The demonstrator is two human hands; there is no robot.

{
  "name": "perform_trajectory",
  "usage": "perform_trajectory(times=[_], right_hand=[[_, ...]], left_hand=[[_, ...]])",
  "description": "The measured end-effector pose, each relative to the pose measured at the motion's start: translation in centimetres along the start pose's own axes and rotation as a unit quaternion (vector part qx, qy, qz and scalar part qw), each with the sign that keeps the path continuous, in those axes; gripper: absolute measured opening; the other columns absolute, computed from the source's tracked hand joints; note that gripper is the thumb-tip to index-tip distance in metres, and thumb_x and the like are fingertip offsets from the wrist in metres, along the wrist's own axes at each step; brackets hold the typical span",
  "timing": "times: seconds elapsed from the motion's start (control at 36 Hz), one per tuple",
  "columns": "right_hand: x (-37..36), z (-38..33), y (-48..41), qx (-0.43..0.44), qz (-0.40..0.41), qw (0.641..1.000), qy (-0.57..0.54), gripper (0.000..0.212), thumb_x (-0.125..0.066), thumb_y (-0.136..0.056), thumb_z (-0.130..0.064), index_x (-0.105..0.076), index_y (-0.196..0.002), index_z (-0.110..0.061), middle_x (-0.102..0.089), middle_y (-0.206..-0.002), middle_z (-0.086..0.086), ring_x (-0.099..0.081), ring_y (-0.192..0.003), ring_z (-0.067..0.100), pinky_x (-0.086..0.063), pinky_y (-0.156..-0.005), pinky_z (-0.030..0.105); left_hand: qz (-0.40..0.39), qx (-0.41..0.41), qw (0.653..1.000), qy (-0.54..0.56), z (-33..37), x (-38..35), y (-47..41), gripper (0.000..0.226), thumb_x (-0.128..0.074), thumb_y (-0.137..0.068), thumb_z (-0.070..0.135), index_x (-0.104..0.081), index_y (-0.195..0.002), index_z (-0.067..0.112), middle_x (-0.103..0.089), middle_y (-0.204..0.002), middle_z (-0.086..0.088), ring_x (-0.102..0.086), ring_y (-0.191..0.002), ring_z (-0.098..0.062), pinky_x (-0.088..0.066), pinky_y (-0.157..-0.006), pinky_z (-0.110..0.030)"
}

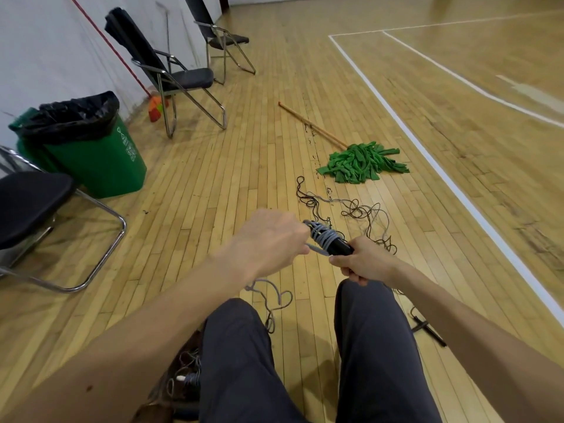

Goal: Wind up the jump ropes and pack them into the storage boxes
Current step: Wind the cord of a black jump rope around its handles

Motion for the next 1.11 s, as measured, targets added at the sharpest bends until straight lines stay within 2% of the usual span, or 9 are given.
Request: perform_trajectory(times=[0.14,0.31,0.44,0.58,0.75,0.86,0.94,1.03,1.11], right_hand=[[-1.3,-1.2,1.1,-0.024,-0.051,0.998,0.021,0.015,-0.065,-0.098,-0.021,-0.058,-0.097,-0.007,-0.058,-0.063,0.0,-0.048,-0.045,0.009,-0.044,-0.044,0.022],[-3.3,-3.6,2.9,-0.005,-0.108,0.992,0.071,0.018,-0.062,-0.1,-0.024,-0.056,-0.09,-0.01,-0.057,-0.064,0.001,-0.048,-0.046,0.01,-0.044,-0.047,0.024],[-4.1,-4.5,4.4,0.007,-0.171,0.979,0.114,0.019,-0.061,-0.101,-0.025,-0.057,-0.089,-0.01,-0.06,-0.063,0.0,-0.05,-0.046,0.01,-0.046,-0.048,0.023],[-5.4,-5.3,6.6,0.037,-0.239,0.959,0.148,0.021,-0.06,-0.1,-0.023,-0.056,-0.084,-0.01,-0.059,-0.065,0.004,-0.049,-0.047,0.013,-0.046,-0.05,0.025],[-5.7,-5.8,8.3,0.079,-0.232,0.95,0.195,0.034,-0.058,-0.1,-0.027,-0.059,-0.092,0.006,-0.061,-0.071,0.013,-0.053,-0.057,0.023,-0.046,-0.052,0.024],[-6.2,-6.7,9.5,0.12,-0.246,0.938,0.215,0.032,-0.059,-0.101,-0.027,-0.059,-0.084,0.0,-0.059,-0.063,0.0,-0.053,-0.051,0.013,-0.046,-0.057,0.025],[-6.2,-7.4,10.3,0.146,-0.246,0.934,0.213,0.029,-0.06,-0.101,-0.029,-0.055,-0.08,-0.01,-0.06,-0.064,-0.005,-0.054,-0.049,0.004,-0.045,-0.056,0.018],[-5.7,-7.6,10.6,0.157,-0.23,0.94,0.197,0.029,-0.061,-0.1,-0.03,-0.057,-0.085,-0.006,-0.064,-0.069,-0.004,-0.056,-0.051,0.003,-0.046,-0.056,0.017],[-5.2,-7.9,10.7,0.188,-0.213,0.947,0.149,0.026,-0.062,-0.1,-0.027,-0.059,-0.091,-0.002,-0.062,-0.069,-0.005,-0.056,-0.055,0.004,-0.048,-0.058,0.021]], left_hand=[[0.001,-0.045,0.999,-0.03,-1.2,2.5,-0.3,0.033,-0.048,-0.101,0.047,-0.058,-0.091,0.017,-0.042,-0.067,0.007,-0.043,-0.059,-0.008,-0.04,-0.059,-0.026],[0.015,-0.067,0.996,-0.05,-2.2,5.2,-1.5,0.044,-0.054,-0.091,0.058,-0.063,-0.088,0.015,-0.049,-0.065,0.009,-0.045,-0.058,-0.008,-0.038,-0.052,-0.023],[0.034,-0.103,0.993,-0.041,-2.3,5.4,-2.3,0.04,-0.059,-0.087,0.06,-0.059,-0.082,0.02,-0.051,-0.069,0.009,-0.054,-0.071,-0.013,-0.036,-0.055,-0.026],[0.018,-0.107,0.994,-0.001,-2.6,4.4,-3.0,0.047,-0.063,-0.08,0.065,-0.052,-0.076,0.019,-0.042,-0.063,0.01,-0.038,-0.058,-0.004,-0.031,-0.052,-0.025],[-0.009,-0.071,0.991,0.115,-3.3,2.7,-3.3,0.051,-0.07,-0.071,0.067,-0.054,-0.067,0.019,-0.046,-0.061,0.009,-0.044,-0.061,-0.008,-0.037,-0.055,-0.027],[-0.019,-0.048,0.974,0.219,-3.3,1.4,-3.3,0.05,-0.078,-0.064,0.065,-0.06,-0.065,0.018,-0.051,-0.06,0.01,-0.048,-0.06,-0.004,-0.045,-0.061,-0.029],[-0.028,-0.04,0.949,0.31,-3.3,0.1,-3.2,0.046,-0.085,-0.06,0.058,-0.063,-0.061,0.018,-0.05,-0.052,0.013,-0.048,-0.054,0.001,-0.04,-0.054,-0.023],[-0.034,-0.026,0.922,0.385,-3.7,-1.6,-3.0,0.04,-0.088,-0.062,0.051,-0.061,-0.058,0.021,-0.049,-0.046,0.018,-0.046,-0.049,0.002,-0.035,-0.052,-0.017],[-0.032,0.0,0.871,0.49,-4.2,-3.3,-2.4,0.047,-0.082,-0.062,0.056,-0.067,-0.065,0.012,-0.051,-0.052,0.009,-0.043,-0.052,-0.007,-0.036,-0.054,-0.025]])
Point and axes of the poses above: each hand's wrist, its own y-axis away from the middle knuckle, its own x-axis out of the back of the hand, z = x × y, the point moved 5 cm from there along -y, towards the middle knuckle
